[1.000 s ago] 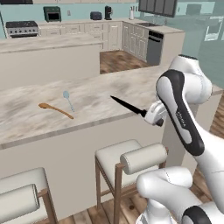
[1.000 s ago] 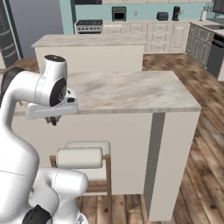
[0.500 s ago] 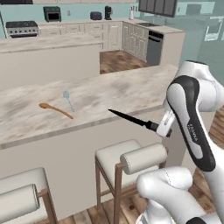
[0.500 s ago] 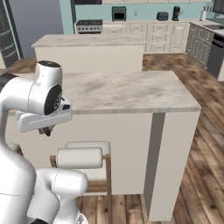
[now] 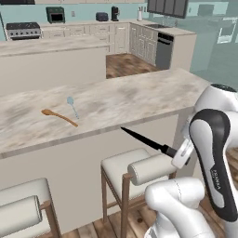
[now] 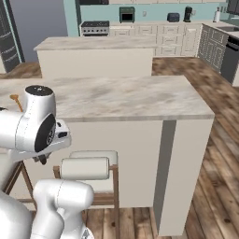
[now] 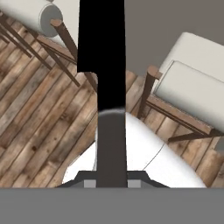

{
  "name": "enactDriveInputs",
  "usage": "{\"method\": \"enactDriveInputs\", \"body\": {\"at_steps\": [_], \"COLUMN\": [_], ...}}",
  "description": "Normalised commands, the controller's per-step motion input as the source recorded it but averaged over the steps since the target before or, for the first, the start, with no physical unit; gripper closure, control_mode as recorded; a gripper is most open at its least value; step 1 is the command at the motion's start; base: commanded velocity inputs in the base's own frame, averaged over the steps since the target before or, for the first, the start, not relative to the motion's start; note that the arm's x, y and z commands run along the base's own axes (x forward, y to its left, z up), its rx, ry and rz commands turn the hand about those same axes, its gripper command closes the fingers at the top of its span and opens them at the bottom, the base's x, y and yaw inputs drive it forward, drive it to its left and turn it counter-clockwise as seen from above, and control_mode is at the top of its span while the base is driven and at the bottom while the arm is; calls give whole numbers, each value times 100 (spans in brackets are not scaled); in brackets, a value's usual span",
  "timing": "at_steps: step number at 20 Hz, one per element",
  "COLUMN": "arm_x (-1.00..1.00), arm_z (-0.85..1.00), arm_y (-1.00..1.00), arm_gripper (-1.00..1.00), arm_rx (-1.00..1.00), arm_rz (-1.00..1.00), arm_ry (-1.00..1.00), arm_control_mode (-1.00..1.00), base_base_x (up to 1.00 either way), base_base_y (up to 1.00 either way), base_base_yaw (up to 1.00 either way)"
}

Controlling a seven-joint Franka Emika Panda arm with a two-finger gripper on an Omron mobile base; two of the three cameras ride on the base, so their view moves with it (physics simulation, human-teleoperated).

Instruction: Pick up the metallic utensils from the counter and place them in the open drawer. Make sure not to pick up any wooden utensils.

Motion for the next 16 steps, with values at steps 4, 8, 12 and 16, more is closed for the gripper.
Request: {"method": "enactDriveInputs", "body": {"at_steps": [4, 8, 12, 16], "arm_x": [0, -2, -12, -7], "arm_z": [0, 0, 0, 0], "arm_y": [0, 0, 0, 0], "arm_gripper": [100, 100, 100, 100], "arm_rx": [0, 0, 0, 0], "arm_rz": [0, 0, 0, 0], "arm_ry": [0, 0, 0, 0], "arm_control_mode": [-100, -100, -100, 100], "base_base_x": [0, 0, 0, -19], "base_base_y": [0, 0, 0, -32], "base_base_yaw": [0, 0, 0, -2]}}
